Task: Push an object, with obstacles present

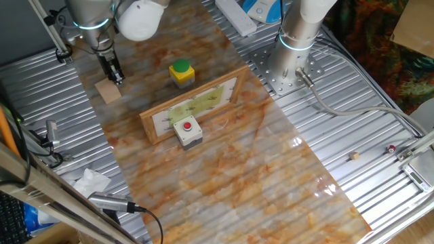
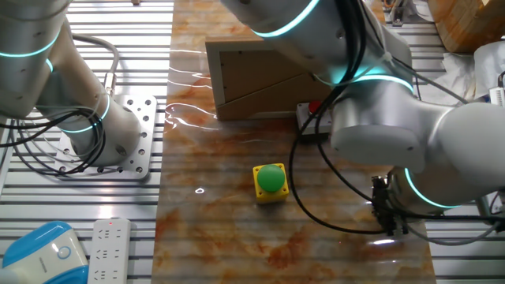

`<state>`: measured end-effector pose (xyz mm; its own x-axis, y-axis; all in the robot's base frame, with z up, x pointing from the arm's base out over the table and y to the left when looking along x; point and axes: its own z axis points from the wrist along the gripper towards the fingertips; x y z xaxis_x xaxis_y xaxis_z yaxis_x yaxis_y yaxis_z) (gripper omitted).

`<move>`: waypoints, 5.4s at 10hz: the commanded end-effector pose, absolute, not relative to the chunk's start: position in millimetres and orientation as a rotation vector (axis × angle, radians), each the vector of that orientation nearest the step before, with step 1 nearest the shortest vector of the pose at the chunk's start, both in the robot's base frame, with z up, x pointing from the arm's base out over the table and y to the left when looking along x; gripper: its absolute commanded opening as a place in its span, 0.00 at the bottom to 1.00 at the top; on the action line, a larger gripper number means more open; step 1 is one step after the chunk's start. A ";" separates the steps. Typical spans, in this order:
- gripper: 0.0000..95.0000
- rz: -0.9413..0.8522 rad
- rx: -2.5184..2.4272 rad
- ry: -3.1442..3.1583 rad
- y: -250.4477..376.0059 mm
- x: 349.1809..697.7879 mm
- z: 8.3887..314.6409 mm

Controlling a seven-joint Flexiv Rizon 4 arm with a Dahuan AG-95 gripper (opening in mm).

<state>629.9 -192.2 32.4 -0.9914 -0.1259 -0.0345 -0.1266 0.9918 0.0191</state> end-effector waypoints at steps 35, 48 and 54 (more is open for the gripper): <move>0.00 -0.022 -0.267 3.233 -248.3 637.8 57.7; 0.00 -0.014 -0.166 3.227 -244.3 680.7 43.0; 0.00 -0.009 -0.097 3.228 -229.6 692.5 36.6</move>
<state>692.7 -228.7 36.1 -0.9944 -0.0585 0.0877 -0.0590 0.9983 -0.0029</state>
